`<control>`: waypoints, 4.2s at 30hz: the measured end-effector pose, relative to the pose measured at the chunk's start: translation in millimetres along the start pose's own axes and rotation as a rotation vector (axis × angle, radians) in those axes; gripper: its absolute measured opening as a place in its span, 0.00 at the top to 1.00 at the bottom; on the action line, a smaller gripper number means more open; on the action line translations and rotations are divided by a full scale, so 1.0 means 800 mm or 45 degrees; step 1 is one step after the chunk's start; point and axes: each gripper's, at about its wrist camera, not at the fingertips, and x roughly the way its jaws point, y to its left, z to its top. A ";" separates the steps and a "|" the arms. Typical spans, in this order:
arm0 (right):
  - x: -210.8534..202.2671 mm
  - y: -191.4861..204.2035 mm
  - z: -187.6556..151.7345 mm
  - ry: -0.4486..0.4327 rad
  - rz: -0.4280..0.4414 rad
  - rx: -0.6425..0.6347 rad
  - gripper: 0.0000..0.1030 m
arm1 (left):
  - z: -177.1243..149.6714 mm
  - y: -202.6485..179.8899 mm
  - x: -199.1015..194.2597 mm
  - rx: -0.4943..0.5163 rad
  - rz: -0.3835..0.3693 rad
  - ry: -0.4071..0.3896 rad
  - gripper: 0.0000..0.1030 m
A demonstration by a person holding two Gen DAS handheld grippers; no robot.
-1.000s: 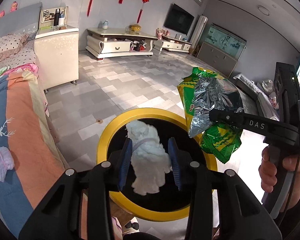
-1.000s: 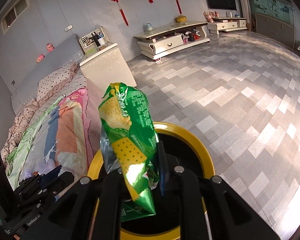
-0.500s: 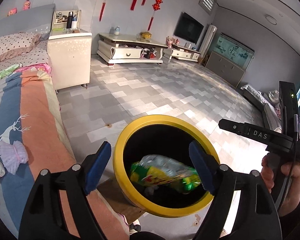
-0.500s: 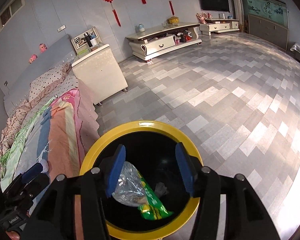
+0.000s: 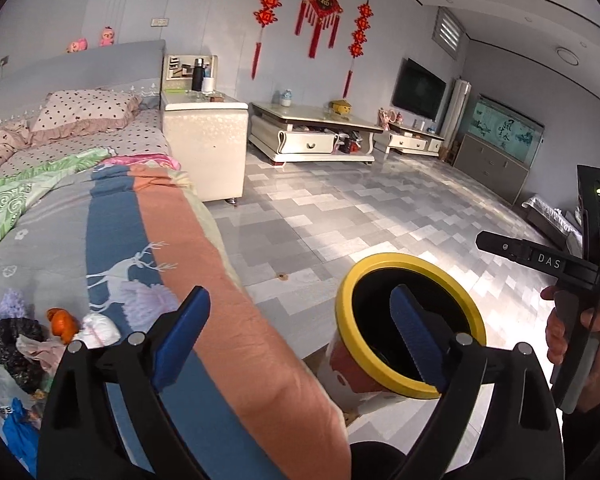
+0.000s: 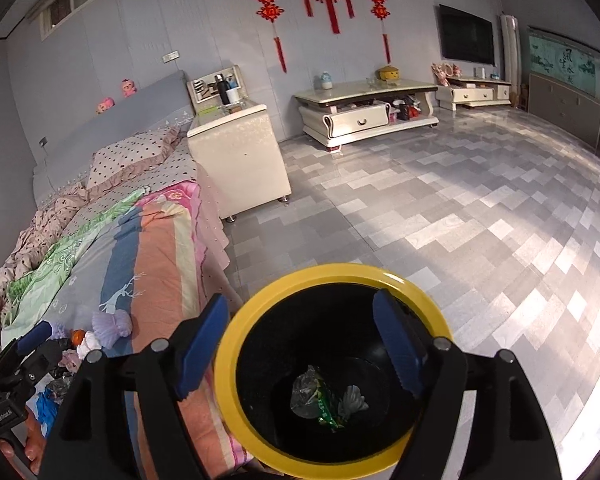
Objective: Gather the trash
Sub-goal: 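Move both open tools back over the trash on the bed, then grasp the blue glove with the left tool while the right tool grasps the lavender mesh item, then carry both items to the bin and open the left tool to drop the glove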
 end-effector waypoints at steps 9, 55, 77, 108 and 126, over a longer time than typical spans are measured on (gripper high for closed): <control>-0.013 0.106 0.013 -0.105 0.156 -0.160 0.13 | -0.008 0.097 -0.115 -0.041 0.173 -0.104 0.10; 0.289 0.386 -0.104 0.294 0.299 -0.610 0.28 | -0.264 0.342 -0.090 -0.492 0.509 0.230 0.48; 0.240 0.374 -0.079 0.201 0.325 -0.547 0.61 | -0.248 0.324 -0.148 -0.393 0.538 0.129 0.89; -0.066 0.180 0.061 -0.224 0.400 -0.275 0.61 | -0.026 0.134 -0.204 -0.038 0.357 -0.238 0.89; -0.059 -0.029 0.062 -0.203 0.096 -0.035 0.61 | 0.051 -0.051 -0.010 0.109 -0.021 -0.070 0.89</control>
